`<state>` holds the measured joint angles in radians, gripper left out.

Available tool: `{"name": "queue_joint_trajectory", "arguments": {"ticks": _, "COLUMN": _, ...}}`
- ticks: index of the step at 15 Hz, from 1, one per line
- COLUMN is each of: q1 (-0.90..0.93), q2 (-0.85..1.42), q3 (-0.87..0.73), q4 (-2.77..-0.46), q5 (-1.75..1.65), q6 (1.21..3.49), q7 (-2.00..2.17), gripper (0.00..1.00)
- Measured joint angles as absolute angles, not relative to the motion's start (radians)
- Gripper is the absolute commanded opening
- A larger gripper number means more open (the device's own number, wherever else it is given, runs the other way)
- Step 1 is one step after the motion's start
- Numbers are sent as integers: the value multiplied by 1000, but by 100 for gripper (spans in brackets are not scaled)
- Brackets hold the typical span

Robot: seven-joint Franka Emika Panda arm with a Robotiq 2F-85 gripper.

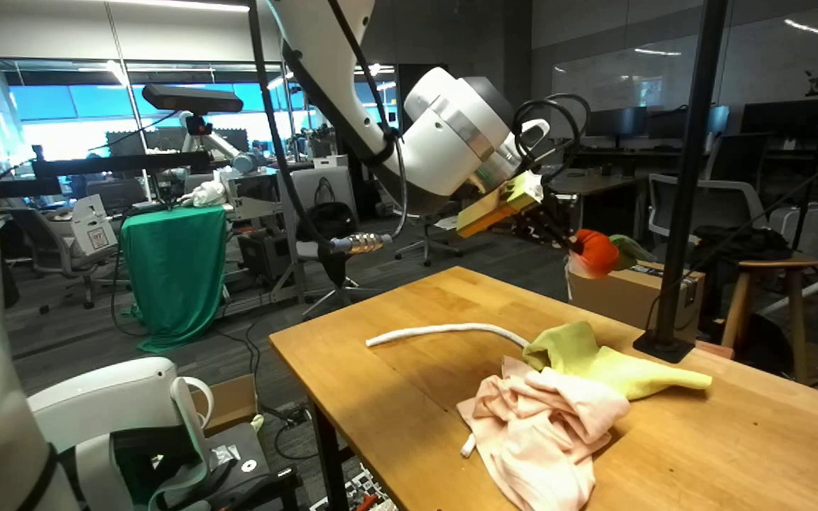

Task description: Spread the clothes and the objects across on the table

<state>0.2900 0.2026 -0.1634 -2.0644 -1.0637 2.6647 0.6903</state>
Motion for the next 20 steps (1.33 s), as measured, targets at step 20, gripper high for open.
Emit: {"name": "queue_joint_trajectory", "arguments": {"ticks": 20, "q1": 157, "q2": 328, "q3": -337, "q4": -1873, "q5": -1189, "q6": 2663, "q7": 871, "gripper": 2}}
